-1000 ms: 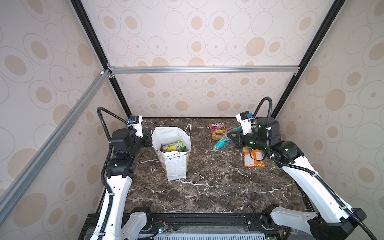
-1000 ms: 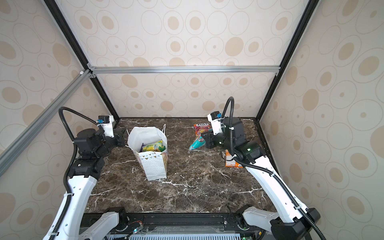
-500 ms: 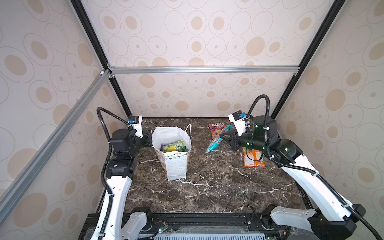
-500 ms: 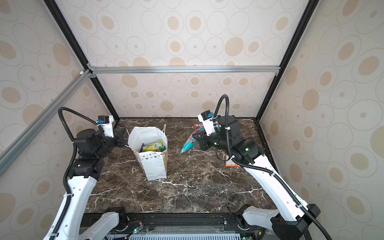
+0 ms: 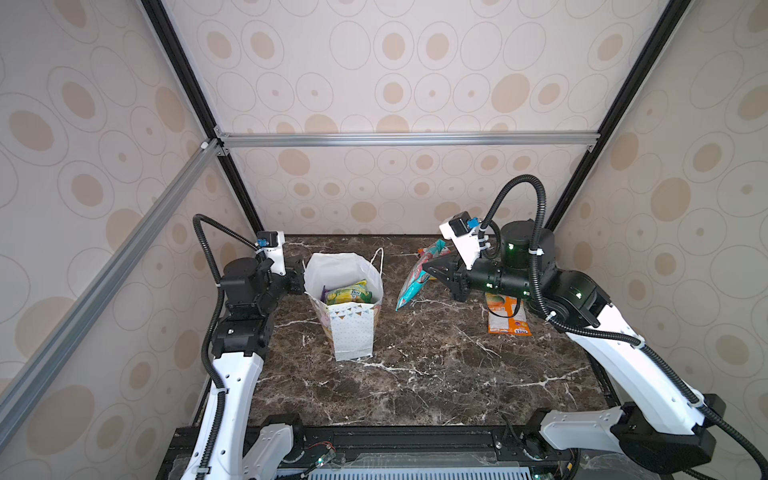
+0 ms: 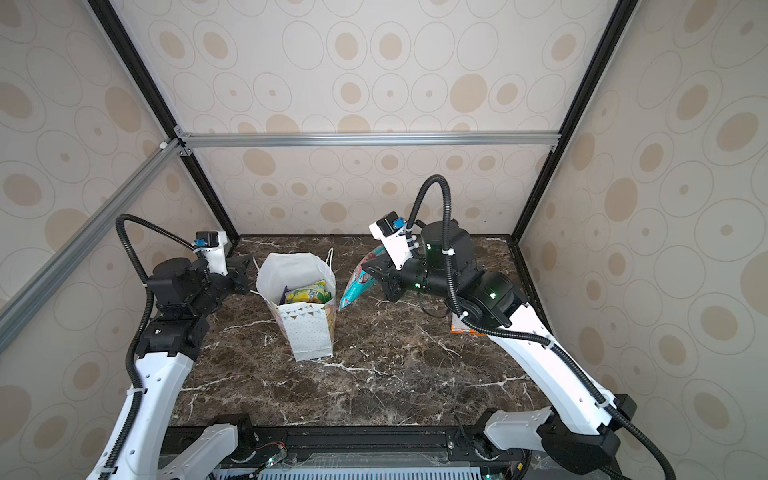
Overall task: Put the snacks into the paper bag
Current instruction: 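Carry the Mint Blossom packet with the right gripper over the bag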
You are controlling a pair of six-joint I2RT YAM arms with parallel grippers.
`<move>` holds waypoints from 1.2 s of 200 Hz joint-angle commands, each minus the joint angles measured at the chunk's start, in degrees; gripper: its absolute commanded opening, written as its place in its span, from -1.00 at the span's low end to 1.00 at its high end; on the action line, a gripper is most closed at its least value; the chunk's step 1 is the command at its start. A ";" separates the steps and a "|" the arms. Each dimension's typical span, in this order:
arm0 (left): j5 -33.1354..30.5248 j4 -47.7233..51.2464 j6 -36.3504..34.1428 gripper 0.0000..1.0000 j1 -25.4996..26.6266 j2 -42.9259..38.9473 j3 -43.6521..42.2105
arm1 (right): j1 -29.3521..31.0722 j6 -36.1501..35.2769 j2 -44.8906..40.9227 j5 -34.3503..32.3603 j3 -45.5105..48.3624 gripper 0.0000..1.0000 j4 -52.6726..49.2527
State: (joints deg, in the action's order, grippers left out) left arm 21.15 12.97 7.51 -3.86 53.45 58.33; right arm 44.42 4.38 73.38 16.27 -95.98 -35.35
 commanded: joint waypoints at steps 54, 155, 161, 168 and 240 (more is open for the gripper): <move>1.11 -1.84 -0.39 -1.00 -0.36 -1.48 1.44 | 9.73 -5.22 3.98 -3.03 -11.20 -1.00 -2.44; 0.35 -1.72 -0.57 -1.00 -0.36 -1.57 1.37 | 16.02 -9.37 15.43 -0.23 -24.63 -1.00 -5.96; 0.38 -1.72 -0.61 -1.00 -0.31 -1.68 1.36 | 15.97 -9.79 16.29 0.23 -25.38 -1.00 -5.96; 0.38 -1.72 -0.61 -1.00 -0.36 -1.68 1.35 | 16.02 -10.38 17.25 0.23 -26.19 -1.00 -6.00; -0.09 -1.63 -0.81 -1.00 -0.34 -2.06 1.35 | 15.98 -15.60 31.14 -0.76 -41.60 -1.00 -11.95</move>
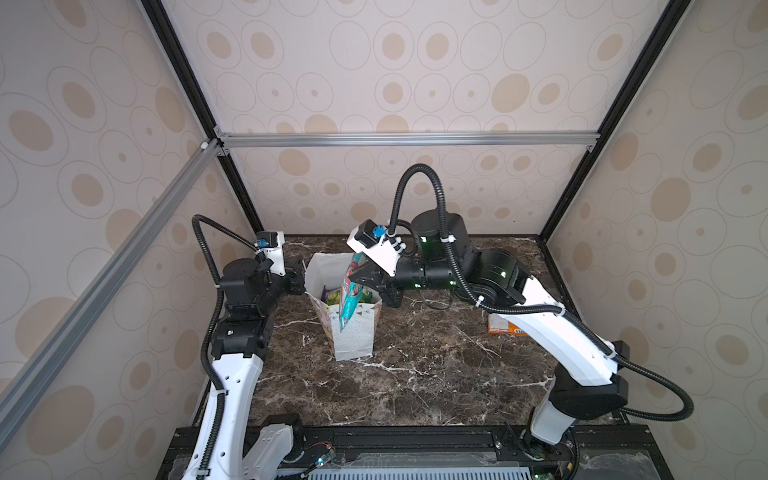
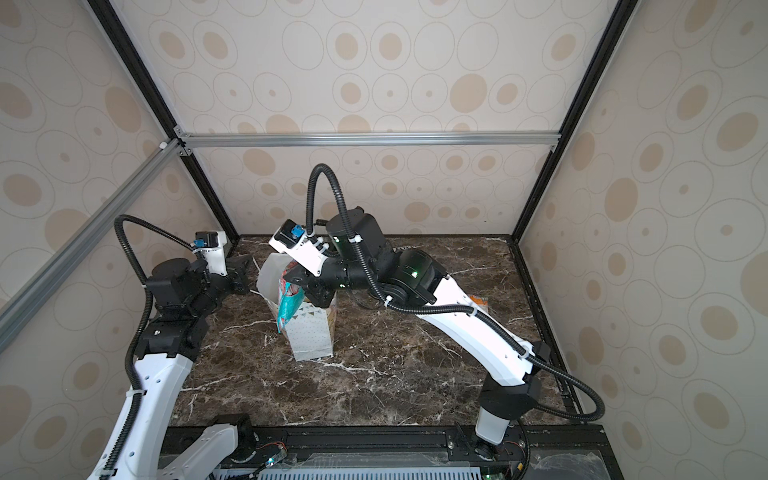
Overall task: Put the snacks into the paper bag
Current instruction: 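Carry the Mint Blossom packet with the right gripper over the bag, then lower the teal packet into the bag opening with the right gripper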
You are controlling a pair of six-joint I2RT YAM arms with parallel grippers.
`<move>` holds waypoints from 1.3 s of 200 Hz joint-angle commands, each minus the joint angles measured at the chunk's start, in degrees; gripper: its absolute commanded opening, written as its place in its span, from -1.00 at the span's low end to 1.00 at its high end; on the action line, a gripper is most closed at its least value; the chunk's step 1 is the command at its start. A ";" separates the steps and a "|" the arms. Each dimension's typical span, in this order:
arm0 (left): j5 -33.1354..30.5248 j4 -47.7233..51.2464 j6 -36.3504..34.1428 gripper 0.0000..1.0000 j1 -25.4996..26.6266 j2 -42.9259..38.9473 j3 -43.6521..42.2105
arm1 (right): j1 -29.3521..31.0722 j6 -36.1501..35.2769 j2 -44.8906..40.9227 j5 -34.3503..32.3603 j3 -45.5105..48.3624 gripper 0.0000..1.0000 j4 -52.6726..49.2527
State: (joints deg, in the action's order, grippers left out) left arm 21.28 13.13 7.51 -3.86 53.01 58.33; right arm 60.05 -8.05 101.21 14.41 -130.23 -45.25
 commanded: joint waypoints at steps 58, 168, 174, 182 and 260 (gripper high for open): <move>-0.44 -1.61 -0.74 -1.00 -0.33 -1.34 1.53 | -2.17 -2.93 8.45 4.84 -12.15 -1.00 -1.78; 0.41 -1.57 -0.74 -1.00 -0.36 -1.14 1.62 | -6.00 -1.79 13.08 5.17 -13.45 -1.00 2.01; 0.56 -1.55 -0.74 -1.00 -0.32 -0.97 1.66 | -6.38 -1.79 13.41 5.04 -13.66 -1.00 2.10; 0.67 -1.50 -0.66 -1.00 -0.35 -0.90 1.70 | -6.68 -1.99 13.82 4.99 -14.03 -1.00 2.09; -0.28 -0.64 -2.06 -1.00 -0.28 -0.97 2.07 | -9.13 -2.23 18.94 5.42 -14.96 -1.00 2.75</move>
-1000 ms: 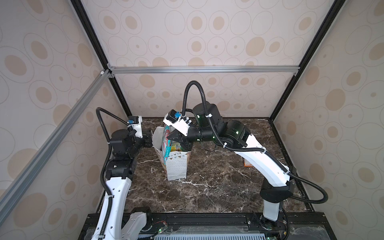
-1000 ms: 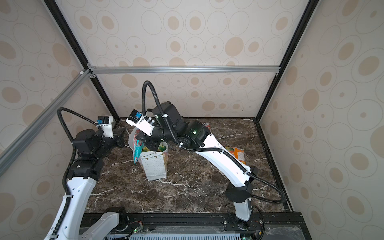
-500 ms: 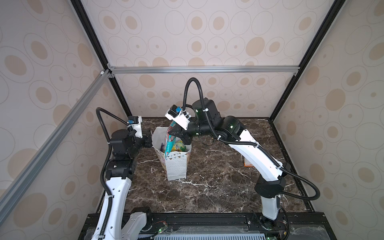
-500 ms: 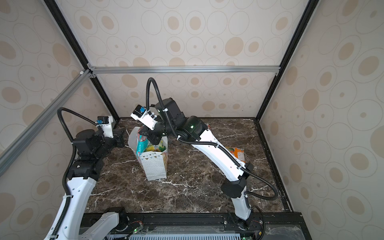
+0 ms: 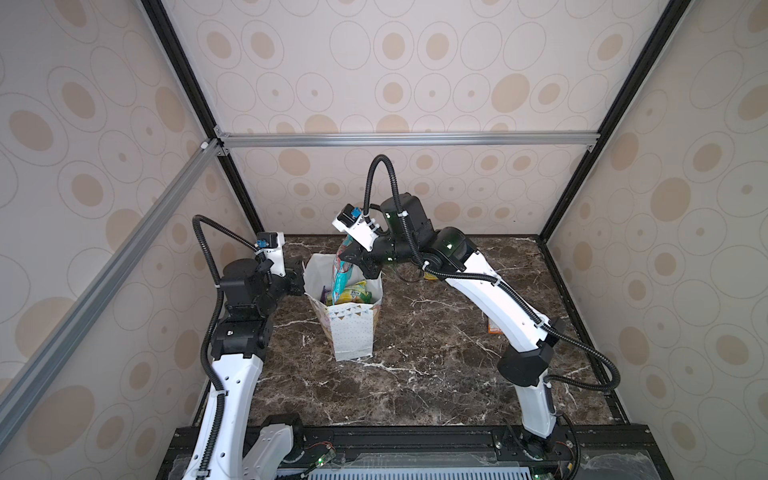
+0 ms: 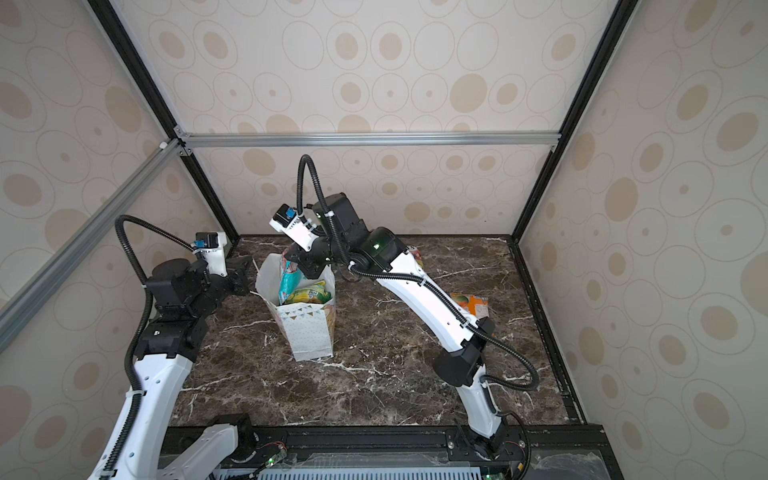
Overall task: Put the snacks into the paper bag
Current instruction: 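Lower the teal packet into the bag opening with the right gripper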
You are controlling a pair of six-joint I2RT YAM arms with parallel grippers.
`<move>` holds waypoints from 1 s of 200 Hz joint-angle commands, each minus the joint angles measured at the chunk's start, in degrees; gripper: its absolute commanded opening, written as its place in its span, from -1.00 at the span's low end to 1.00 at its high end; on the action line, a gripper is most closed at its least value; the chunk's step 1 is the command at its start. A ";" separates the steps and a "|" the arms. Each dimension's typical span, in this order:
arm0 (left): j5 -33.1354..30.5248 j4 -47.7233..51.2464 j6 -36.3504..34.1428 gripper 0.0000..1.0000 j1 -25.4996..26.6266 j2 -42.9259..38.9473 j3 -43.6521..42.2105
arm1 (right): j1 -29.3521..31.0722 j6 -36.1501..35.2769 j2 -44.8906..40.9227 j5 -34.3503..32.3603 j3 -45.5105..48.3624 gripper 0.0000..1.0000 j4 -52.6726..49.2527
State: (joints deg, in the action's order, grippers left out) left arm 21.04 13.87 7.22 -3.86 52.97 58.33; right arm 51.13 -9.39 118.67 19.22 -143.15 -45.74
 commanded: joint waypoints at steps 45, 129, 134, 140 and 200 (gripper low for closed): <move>0.51 -1.47 -1.43 -1.00 -0.36 -1.20 2.06 | -0.27 -2.16 3.51 1.95 -3.79 -1.00 1.94; -0.01 -0.88 -1.16 -1.00 -0.34 0.70 2.39 | -0.24 -3.83 3.95 0.36 -0.45 -1.00 1.00; 0.10 -0.86 -1.09 -1.00 -0.31 0.72 2.36 | -0.20 -3.81 3.76 0.22 0.10 -1.00 1.13; 0.25 -0.94 -1.14 -1.00 -0.31 0.81 2.32 | -0.20 -3.65 3.41 -0.22 0.75 -1.00 1.26; 0.10 -0.65 -1.08 -1.00 -0.36 1.18 2.41 | 0.10 -2.55 0.38 -3.45 7.03 -0.75 3.83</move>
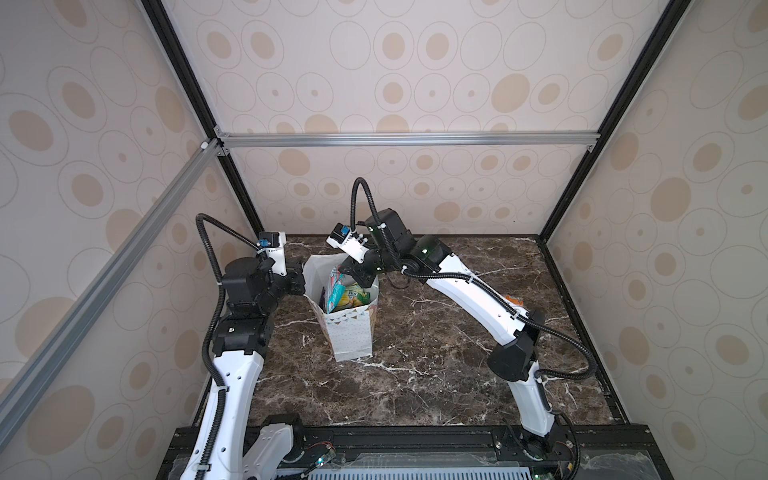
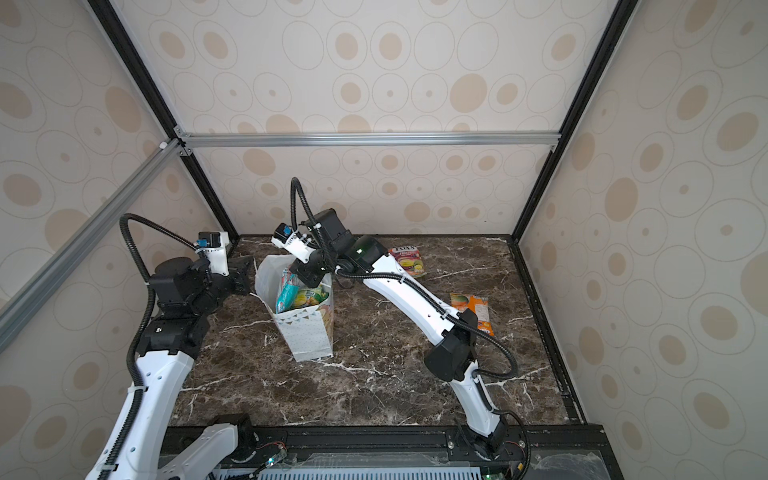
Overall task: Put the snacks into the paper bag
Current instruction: 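Lower the teal packet into the bag opening with the right gripper, then open the right gripper to release the packet and rise out of the bag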
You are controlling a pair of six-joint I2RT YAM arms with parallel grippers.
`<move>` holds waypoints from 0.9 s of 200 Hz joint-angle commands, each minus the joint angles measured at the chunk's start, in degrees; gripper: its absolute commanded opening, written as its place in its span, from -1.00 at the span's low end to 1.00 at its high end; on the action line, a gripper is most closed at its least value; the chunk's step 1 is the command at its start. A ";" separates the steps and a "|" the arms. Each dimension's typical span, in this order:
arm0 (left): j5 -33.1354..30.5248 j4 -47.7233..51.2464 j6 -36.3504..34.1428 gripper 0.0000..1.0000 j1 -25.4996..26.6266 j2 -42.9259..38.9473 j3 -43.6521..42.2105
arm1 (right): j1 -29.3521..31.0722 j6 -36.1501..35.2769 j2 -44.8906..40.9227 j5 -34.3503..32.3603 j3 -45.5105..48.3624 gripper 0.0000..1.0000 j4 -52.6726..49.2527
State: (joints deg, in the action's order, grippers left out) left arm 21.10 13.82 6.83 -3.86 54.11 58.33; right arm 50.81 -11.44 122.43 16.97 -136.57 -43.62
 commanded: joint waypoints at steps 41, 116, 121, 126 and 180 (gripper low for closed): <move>-0.17 -0.60 -0.95 -1.00 -0.34 -0.02 2.39 | 0.82 -0.42 -4.22 -2.10 -1.40 -0.63 1.62; -0.18 -0.96 -0.47 -1.00 -0.27 0.41 2.06 | 3.57 -0.22 -9.33 -6.75 0.07 -0.46 0.24; -0.25 -0.91 -0.52 -1.00 -0.26 0.39 2.13 | 3.84 -0.10 -10.11 -7.39 0.63 -0.45 0.41; -0.32 -0.84 -0.59 -1.00 -0.20 0.44 2.14 | 4.02 0.17 -10.95 -7.72 1.31 -0.44 0.66; -1.28 -0.85 -0.33 -1.00 -0.27 1.54 2.37 | 3.95 2.95 -21.87 -15.37 16.73 -0.41 5.11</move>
State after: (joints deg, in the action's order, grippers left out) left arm 20.27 13.78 6.83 -3.86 55.02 58.35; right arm 55.02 -10.11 105.06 6.92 -125.40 -40.40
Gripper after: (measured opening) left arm 0.048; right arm 0.293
